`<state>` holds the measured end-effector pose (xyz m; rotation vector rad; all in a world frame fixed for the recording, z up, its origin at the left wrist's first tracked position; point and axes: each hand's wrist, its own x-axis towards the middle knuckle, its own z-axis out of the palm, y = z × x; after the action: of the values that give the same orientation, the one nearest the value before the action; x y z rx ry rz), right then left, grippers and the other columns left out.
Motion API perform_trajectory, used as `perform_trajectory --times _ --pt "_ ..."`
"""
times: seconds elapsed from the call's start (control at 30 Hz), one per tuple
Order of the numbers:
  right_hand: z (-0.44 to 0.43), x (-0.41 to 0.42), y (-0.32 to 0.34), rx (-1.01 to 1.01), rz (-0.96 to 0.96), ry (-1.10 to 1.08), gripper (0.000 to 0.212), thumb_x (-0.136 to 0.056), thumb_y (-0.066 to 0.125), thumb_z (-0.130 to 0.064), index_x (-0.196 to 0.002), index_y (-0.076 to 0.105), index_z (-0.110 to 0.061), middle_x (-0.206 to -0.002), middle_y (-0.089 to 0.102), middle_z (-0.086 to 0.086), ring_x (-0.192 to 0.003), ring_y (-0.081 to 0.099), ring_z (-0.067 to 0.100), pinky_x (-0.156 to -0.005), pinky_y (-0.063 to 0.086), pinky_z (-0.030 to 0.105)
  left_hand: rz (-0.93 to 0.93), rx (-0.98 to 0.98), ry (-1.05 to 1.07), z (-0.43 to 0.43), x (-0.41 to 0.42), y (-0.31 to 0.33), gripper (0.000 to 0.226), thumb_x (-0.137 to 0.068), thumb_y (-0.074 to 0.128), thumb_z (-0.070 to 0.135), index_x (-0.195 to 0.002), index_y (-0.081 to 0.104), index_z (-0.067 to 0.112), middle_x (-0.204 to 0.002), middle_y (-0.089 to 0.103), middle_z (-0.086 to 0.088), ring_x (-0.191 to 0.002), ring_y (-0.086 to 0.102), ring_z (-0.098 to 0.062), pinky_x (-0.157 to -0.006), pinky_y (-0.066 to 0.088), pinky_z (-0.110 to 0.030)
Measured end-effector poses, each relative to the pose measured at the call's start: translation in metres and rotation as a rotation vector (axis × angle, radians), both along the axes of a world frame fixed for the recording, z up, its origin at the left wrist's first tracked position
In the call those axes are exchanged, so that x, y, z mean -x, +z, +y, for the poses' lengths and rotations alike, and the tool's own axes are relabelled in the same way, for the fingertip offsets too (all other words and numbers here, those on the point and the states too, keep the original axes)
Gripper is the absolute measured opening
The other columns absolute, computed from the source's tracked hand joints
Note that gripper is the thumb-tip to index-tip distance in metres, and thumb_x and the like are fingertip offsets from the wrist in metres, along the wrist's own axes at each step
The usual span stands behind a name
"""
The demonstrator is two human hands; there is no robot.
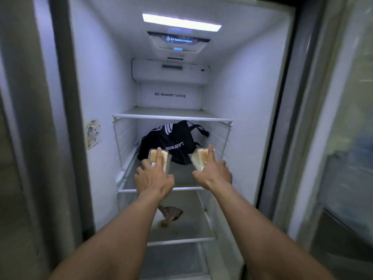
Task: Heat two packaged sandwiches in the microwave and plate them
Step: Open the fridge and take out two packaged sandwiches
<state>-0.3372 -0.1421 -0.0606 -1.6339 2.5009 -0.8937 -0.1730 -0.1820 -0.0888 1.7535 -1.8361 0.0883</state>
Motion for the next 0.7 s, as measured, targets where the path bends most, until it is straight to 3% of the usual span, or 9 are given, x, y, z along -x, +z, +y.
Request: perform_trajectory --times 0.23,0.43,0.57,0.7 --pt "0.080 -0.028 0.027 0.052 0.033 -0.042 0.101 -0.080 0.063 -0.045 -0.155 -0.004 -0.038 -0.131 0.046 0.023 -0.112 0.054 0.039 -0.090 0.046 0.043 -0.004 0.103 -0.061 0.062 -0.023 0.030 0.089 -0.082 0.051 0.050 -0.153 -0.001 0.036 -0.124 0.043 -0.018 -0.100 0.051 -0.033 -0.083 0.046 -0.041" --pt "0.165 -0.060 0.030 0.039 0.078 -0.107 0.100 -0.083 0.063 -0.046 -0.155 -0.006 -0.037 -0.130 0.046 0.024 -0.107 0.055 0.039 -0.086 0.048 0.043 0.002 0.089 -0.139 0.127 -0.051 0.032 0.092 -0.082 0.052 0.054 -0.154 -0.003 0.036 -0.124 0.042 -0.019 -0.103 0.050 -0.035 -0.088 0.044 -0.042" --pt "0.233 -0.078 0.037 0.040 0.075 -0.153 0.102 -0.083 0.061 -0.049 -0.155 -0.010 -0.039 -0.139 0.041 0.028 -0.115 0.054 0.043 -0.088 0.048 0.044 0.033 0.060 -0.209 0.180 -0.069 0.041 0.092 -0.082 0.054 0.055 -0.153 -0.002 0.037 -0.124 0.040 -0.018 -0.098 0.050 -0.034 -0.085 0.047 -0.042" --pt "0.307 -0.097 0.042 0.071 0.091 -0.232 0.103 -0.082 0.063 -0.051 -0.155 -0.008 -0.038 -0.140 0.043 0.026 -0.120 0.051 0.042 -0.090 0.046 0.045 0.091 0.062 -0.314 0.237 -0.083 0.054 0.090 -0.083 0.056 0.051 -0.153 0.001 0.037 -0.130 0.038 -0.018 -0.108 0.048 -0.037 -0.090 0.042 -0.044"
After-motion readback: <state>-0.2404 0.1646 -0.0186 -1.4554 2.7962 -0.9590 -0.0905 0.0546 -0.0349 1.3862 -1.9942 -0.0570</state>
